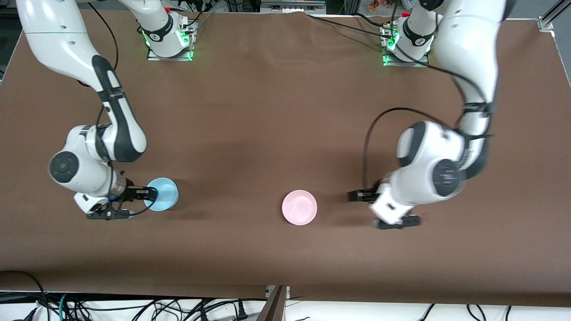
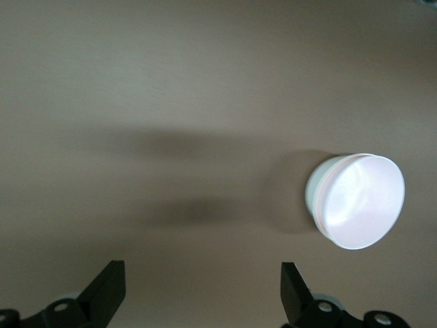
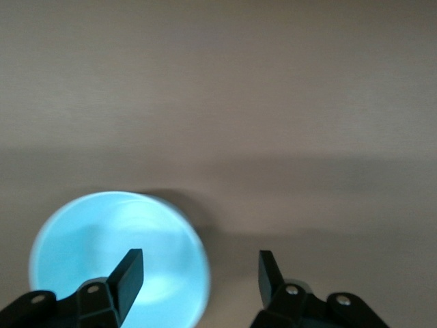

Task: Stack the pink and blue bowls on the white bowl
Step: 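Withdraw the left gripper to rest while the right gripper grips the blue bowl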

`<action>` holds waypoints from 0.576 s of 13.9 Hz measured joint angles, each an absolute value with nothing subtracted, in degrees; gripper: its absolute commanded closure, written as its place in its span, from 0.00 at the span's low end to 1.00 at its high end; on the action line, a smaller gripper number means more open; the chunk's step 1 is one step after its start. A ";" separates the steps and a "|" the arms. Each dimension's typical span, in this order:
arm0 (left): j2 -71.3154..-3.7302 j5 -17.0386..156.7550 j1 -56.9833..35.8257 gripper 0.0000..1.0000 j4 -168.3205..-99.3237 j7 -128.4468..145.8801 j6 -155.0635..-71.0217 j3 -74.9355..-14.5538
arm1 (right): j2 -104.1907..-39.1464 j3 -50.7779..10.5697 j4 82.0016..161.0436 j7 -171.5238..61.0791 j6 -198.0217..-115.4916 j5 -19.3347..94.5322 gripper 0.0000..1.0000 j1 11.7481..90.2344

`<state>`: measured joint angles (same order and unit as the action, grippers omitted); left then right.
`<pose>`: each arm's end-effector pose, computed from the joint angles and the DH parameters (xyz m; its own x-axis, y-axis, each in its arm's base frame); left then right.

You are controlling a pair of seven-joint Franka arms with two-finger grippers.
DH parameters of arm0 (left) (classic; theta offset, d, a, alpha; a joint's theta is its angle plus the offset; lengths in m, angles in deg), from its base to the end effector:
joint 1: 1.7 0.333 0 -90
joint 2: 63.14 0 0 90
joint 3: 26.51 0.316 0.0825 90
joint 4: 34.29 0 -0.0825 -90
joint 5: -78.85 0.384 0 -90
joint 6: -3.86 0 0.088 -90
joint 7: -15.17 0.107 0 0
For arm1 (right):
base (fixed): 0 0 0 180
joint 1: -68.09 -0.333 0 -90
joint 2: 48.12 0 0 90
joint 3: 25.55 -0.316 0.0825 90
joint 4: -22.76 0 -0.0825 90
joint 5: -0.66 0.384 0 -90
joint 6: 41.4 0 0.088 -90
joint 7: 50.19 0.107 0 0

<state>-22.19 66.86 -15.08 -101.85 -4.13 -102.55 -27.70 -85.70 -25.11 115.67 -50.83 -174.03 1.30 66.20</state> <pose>0.7174 -0.1988 0.3657 0.9842 0.1388 -0.1103 0.1574 -0.9702 0.1842 0.6954 0.0185 0.2429 0.9988 0.0307 0.0374 0.0308 -0.9995 -0.0034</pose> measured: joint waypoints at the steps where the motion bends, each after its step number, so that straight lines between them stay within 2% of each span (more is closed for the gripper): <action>1: -24.72 66.88 -13.34 0.00 -103.66 -3.35 -101.41 -26.66 | -85.75 -25.11 115.71 -51.43 -174.02 1.30 0.24 66.90; 4: -32.47 66.93 -7.46 0.00 -108.37 -1.22 -96.06 -23.68 | -86.05 -25.30 115.85 -51.62 -174.02 1.30 0.24 67.19; 8: -41.26 73.07 -1.33 0.00 -110.07 6.13 -89.06 -19.47 | -86.56 -25.61 116.19 -51.63 -174.07 1.30 0.29 67.06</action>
<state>-41.26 73.07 -1.33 -110.07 6.13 -89.06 -19.47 -86.56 -25.61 116.19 -51.63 -174.07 1.30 67.06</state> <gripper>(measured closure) 0.000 0.269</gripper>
